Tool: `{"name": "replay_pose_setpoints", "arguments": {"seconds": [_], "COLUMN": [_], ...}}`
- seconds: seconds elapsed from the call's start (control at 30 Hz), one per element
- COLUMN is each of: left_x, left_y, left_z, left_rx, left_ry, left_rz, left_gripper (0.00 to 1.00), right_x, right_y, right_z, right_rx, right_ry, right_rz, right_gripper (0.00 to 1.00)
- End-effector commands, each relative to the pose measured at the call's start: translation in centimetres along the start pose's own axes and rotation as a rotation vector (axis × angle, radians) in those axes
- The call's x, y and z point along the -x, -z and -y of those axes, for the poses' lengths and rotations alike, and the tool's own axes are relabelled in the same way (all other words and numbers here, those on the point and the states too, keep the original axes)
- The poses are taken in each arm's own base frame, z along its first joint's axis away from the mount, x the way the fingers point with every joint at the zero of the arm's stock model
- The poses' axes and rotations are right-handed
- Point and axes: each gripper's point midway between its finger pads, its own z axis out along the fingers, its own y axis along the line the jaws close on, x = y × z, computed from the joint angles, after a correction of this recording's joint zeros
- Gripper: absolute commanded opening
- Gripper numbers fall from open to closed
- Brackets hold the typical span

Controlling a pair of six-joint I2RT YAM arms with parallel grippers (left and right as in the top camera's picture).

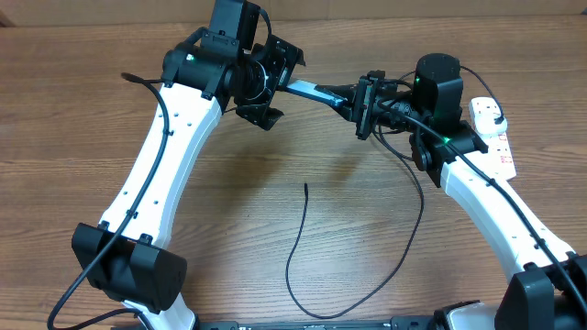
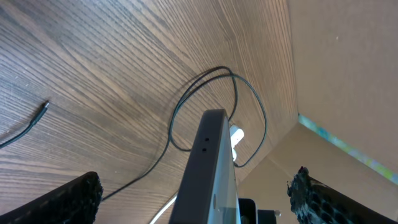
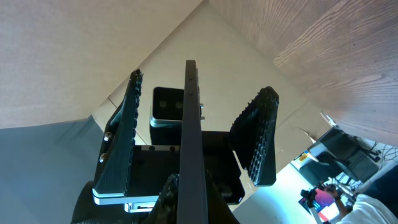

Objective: Plug charger to phone and switch on socket

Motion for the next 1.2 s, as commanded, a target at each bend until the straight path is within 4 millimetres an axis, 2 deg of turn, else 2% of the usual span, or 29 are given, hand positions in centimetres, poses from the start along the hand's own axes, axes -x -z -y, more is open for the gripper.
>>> {"name": "replay_pose_setpoints", "arguments": {"seconds": [0.0, 0.77, 0.9, 1.17], "left_x": [-0.04, 0.1, 0.1, 0.1], "left_y": [0.38, 0.39, 0.39, 0.39], "left_z": [0.32, 0.33, 0.34, 0.34], "left_rx": [-0.01, -0.01, -0.01, -0.01], "left_ry": [0.009, 0.028, 0.028, 0.027], "left_rz": [0.022, 0.03, 0.03, 0.03], "left_gripper": [1.0, 1.0, 0.9, 0.83], "right_x": [-1.31, -1.81, -1.81, -1.81], "right_y": [0.05, 0.09, 0.09, 0.09], "right_z": [-0.9, -1.65, -1.65, -1.64], "right_rx": [0.009, 0.035, 0.035, 0.034], "right_ry": [-0.062, -0.041, -0.041, -0.041], "right_rz": [-0.036, -0.053, -0.053, -0.054], "right_gripper": [0.04, 0.04, 0.04, 0.04]}}
